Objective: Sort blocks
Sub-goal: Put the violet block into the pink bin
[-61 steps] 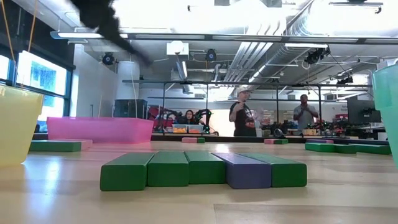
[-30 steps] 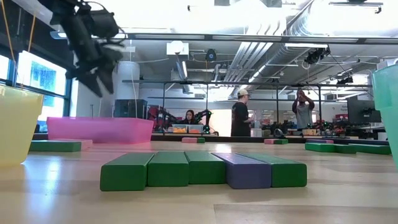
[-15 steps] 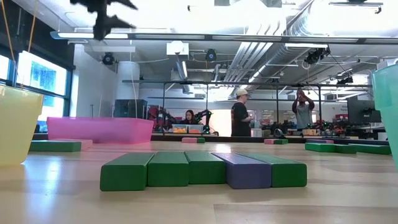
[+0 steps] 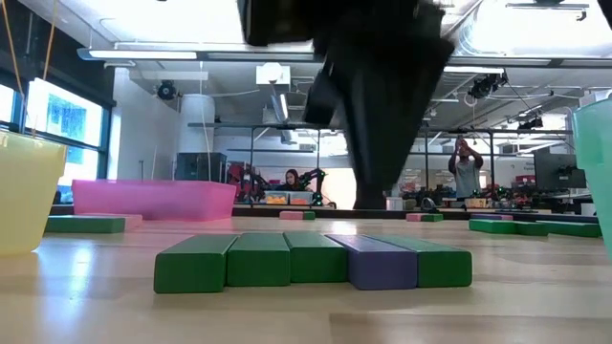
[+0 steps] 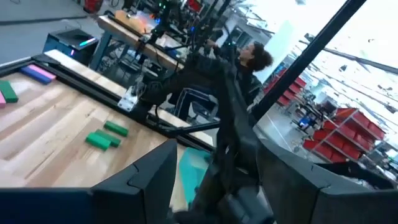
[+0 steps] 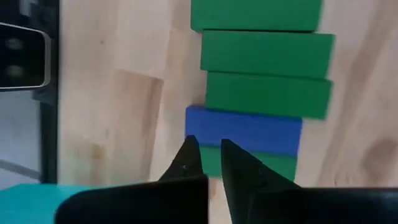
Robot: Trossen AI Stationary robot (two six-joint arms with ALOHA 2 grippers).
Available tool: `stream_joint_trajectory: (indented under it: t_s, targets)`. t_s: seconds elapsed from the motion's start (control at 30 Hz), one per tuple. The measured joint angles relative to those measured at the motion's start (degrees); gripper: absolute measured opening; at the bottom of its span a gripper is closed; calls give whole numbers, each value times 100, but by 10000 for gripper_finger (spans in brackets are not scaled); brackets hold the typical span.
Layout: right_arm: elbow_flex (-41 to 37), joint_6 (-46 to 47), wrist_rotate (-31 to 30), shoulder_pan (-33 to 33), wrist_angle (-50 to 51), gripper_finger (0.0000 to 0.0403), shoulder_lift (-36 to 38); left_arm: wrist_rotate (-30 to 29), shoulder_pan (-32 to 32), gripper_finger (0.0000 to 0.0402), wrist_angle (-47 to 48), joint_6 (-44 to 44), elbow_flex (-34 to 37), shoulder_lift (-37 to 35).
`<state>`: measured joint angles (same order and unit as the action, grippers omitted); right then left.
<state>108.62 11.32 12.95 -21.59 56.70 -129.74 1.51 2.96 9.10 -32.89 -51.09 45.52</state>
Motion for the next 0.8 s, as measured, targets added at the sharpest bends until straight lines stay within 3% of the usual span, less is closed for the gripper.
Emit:
stream_joint_trajectory:
  t_s: [0.17,0.43,0.8]
  targets:
    - [4,-94,204,29,-241,2,-303,-531,390,205,-9,-68,0,0]
    - [11,-329,-51,139,-78,0,-314,-923,697,205,-14,-100,0,0]
    - [17,-730,-628,1370,183,0,-298,-983,815,205,-304,-100,2,0]
